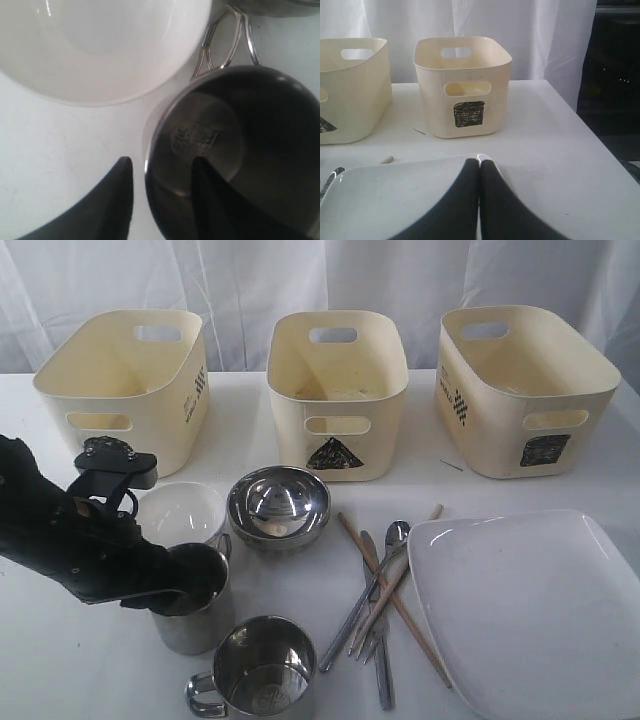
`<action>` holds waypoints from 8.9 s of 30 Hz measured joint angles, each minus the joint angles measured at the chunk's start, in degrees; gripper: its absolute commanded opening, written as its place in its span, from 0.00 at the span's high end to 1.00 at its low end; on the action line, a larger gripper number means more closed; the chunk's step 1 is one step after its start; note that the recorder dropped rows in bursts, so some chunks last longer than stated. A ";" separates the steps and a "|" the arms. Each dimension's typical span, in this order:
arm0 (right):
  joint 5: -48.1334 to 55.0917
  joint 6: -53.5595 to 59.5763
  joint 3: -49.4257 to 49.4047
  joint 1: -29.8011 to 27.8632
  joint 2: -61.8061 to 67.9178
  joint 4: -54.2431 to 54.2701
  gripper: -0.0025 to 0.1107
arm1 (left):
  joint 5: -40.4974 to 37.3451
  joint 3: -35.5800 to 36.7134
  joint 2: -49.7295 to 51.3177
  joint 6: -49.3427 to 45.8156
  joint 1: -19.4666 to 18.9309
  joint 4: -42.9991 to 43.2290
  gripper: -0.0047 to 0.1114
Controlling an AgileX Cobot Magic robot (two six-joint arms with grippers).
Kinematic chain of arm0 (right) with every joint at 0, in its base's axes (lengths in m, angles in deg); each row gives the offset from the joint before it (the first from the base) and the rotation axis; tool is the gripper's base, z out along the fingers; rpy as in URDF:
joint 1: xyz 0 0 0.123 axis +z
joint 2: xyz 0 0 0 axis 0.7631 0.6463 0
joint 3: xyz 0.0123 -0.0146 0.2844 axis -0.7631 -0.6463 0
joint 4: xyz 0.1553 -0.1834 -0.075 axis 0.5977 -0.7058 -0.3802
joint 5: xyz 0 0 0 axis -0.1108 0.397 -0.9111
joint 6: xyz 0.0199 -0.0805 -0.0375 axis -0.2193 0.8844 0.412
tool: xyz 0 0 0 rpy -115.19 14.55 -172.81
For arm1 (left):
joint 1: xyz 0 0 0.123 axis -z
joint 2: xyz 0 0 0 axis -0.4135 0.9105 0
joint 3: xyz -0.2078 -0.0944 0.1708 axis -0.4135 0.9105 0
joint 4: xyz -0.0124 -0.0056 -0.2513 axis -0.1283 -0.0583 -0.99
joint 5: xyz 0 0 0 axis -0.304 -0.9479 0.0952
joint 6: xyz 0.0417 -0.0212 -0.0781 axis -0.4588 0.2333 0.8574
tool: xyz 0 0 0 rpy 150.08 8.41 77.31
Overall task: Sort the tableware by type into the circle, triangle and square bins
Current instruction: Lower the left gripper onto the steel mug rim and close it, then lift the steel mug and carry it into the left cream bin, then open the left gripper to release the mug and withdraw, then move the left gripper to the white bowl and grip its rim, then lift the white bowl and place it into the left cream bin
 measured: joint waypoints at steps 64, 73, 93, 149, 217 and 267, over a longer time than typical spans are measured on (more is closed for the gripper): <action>0.00 0.00 0.00 0.00 0.00 0.00 0.98 | 3.20 -51.57 30.28 28.55 -15.97 47.20 0.96; 0.00 0.00 0.00 0.00 0.00 0.00 0.98 | 3.20 -51.57 31.88 30.88 -15.97 47.08 0.96; 0.00 0.00 0.00 0.00 0.00 0.00 0.98 | -3.73 -51.66 27.56 27.68 -15.97 40.68 0.57; 0.00 0.00 0.00 0.00 0.00 0.00 0.98 | -2.29 -0.82 -27.04 4.80 -12.96 6.06 0.57; 0.00 0.00 0.00 0.00 0.00 0.00 0.98 | 13.52 -9.35 12.26 4.66 -9.37 4.46 0.47; 0.00 0.00 0.00 0.00 0.00 0.00 0.98 | 7.46 -9.87 11.21 2.47 -9.26 3.84 0.96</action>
